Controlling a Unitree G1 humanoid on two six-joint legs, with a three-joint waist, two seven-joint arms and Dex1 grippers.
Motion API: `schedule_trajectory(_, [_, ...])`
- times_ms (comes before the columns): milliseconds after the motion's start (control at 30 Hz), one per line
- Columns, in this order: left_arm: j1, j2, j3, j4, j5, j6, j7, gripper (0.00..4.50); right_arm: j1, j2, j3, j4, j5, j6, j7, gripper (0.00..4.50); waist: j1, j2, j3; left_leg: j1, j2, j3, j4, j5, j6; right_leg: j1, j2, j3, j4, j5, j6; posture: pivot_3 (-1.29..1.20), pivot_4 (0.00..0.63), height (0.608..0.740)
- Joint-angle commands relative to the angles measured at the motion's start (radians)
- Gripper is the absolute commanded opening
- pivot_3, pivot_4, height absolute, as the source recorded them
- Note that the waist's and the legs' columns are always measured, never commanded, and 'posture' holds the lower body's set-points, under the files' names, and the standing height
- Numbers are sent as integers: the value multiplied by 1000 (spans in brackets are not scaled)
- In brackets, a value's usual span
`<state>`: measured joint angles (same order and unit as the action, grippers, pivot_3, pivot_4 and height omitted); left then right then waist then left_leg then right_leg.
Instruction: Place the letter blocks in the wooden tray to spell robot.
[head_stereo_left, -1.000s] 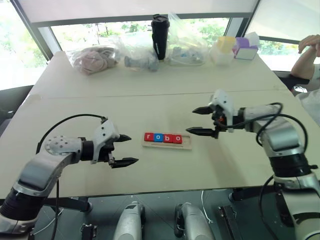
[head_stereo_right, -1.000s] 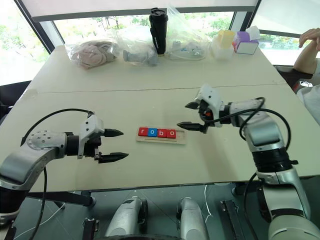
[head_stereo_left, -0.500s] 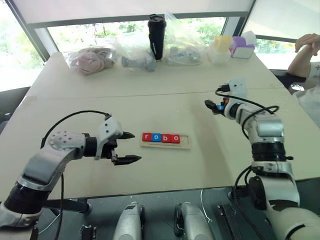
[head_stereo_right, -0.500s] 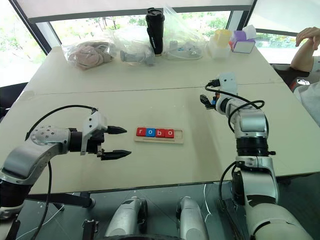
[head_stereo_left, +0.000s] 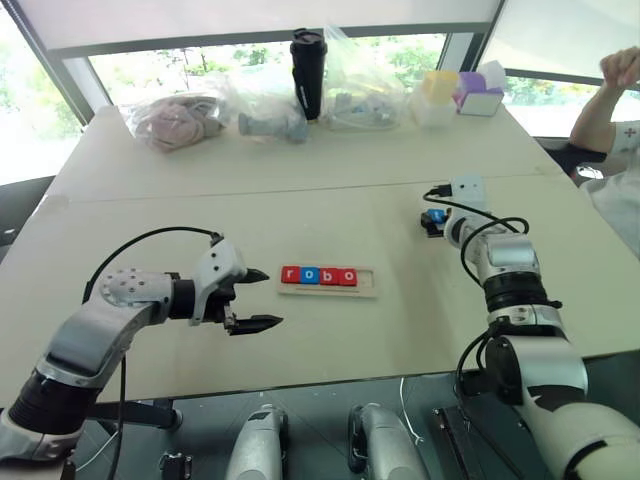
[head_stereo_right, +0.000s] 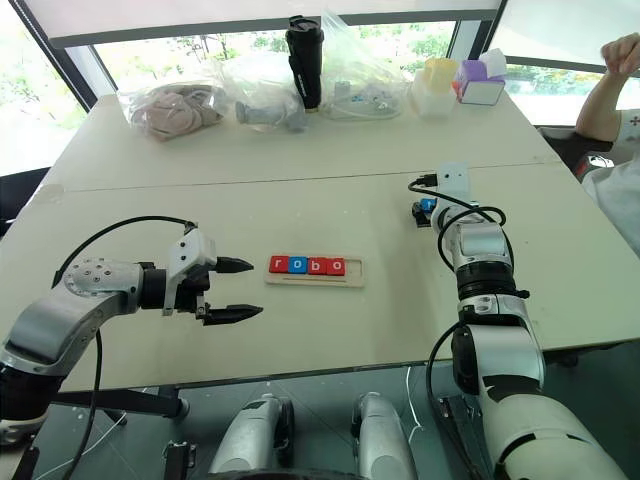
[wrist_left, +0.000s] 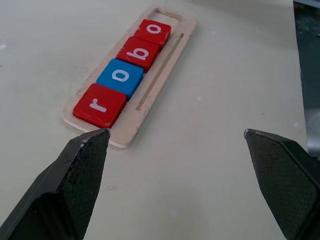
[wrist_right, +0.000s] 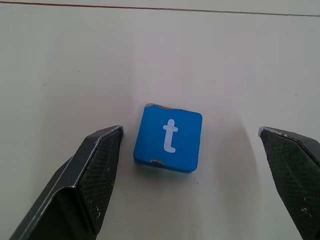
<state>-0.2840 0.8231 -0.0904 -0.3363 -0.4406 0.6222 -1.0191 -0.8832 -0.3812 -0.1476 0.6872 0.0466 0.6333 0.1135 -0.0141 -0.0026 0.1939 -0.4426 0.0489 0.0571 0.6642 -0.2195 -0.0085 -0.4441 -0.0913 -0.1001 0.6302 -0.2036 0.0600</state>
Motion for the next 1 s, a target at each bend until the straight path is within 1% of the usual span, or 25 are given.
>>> schedule_trajectory(33, [6,5,25,-38,-5,-3,10,4500,-27,6,-21,7,16,-19,-10,3177,-1,0,0,0,0,0,0,0,0,0,0,0,0,0,0,0,150,740])
schedule_trajectory(167, [7,6,20,-36,-2,-6,10,4500,-41,26,-50,15,50,1,-25,1197,1,0,0,0,0,0,-1,0,0,0,1,0,0,0,0,0,150,740])
schedule_trajectory(367, [5,6,14,-32,2,-10,10,4500,-25,15,-45,-26,54,42,-24,1190,0,0,0,0,0,0,-1,0,0,0,1,1,0,0,0,0,150,740])
schedule_trajectory(467, [8,8,13,-34,3,-11,9,4500,2,-5,-47,-167,64,123,-13,1190,2,0,0,0,0,0,-1,0,0,0,1,1,0,0,0,0,150,740])
schedule_trajectory(600, [16,14,17,-36,3,-14,4,4500,81,-40,-86,-493,102,342,-14,1190,4,1,0,0,0,0,-1,0,0,-1,0,1,0,0,0,0,150,740])
schedule_trajectory(633, [17,16,18,-33,4,-16,1,4500,113,-38,-106,-598,116,427,-23,1190,3,1,0,0,0,0,-1,0,0,-1,0,1,0,0,0,0,150,740])
schedule_trajectory(733, [9,19,16,-16,9,-25,-12,4500,238,42,-192,-948,128,721,-84,1190,6,0,0,0,1,-1,-2,0,0,0,1,0,0,-1,0,0,150,740])
schedule_trajectory(833, [-4,16,6,-2,15,-32,-25,4500,312,175,-233,-1173,94,913,-140,1190,3,1,-1,0,2,-2,-2,0,0,-1,2,0,0,-4,0,0,150,740])
schedule_trajectory(900, [-16,12,-3,10,19,-37,-35,4500,341,267,-237,-1261,66,970,-178,1190,1,2,0,0,3,-2,-2,0,0,-2,2,0,0,-4,-1,0,150,740])
schedule_trajectory(1000, [-35,7,-18,28,26,-46,-49,4500,367,394,-240,-1320,15,981,-241,1190,2,3,0,0,3,-2,-2,0,0,-3,2,0,0,-2,-3,0,150,740])
